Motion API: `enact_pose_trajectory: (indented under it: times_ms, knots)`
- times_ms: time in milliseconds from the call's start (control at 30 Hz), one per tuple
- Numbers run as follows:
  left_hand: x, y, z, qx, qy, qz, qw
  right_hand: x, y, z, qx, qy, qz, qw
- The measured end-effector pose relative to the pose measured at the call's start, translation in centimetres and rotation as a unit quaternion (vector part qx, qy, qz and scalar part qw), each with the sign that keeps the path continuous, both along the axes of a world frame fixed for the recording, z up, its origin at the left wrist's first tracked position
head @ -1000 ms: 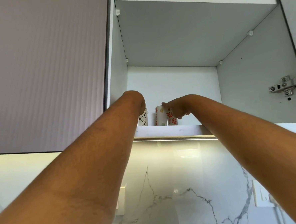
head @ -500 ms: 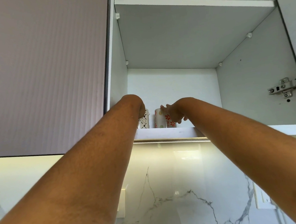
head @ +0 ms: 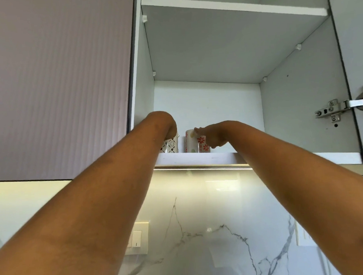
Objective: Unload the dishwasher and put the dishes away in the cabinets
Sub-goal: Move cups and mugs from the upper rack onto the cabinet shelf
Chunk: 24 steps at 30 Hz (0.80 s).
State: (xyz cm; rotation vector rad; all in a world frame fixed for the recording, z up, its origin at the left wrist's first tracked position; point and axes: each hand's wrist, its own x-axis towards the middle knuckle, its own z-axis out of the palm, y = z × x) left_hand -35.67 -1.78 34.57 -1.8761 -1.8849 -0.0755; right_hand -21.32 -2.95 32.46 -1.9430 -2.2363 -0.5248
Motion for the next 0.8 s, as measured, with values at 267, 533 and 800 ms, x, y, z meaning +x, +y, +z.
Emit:
enact_pose_trajectory:
  times_ms: [267,533,800]
  knots:
    - [2.2,-6.7,-3.0,0.166,-0.227,-0.238,0.929,0.3,-5.8,-1.4,0.047,0.240,0.167,0.955]
    - [8.1,-10.1,-15.0,0.434,-0.285,-0.392,0.760,5.1,-13.5,-11.3,0.281,0.254,0.239,0.894]
    - [16.9,-14.5,-31.3,0.207,-0.336,-0.478,0.785,12.8,-19.4,-28.0,0.235,0.343,0.139,0.899]
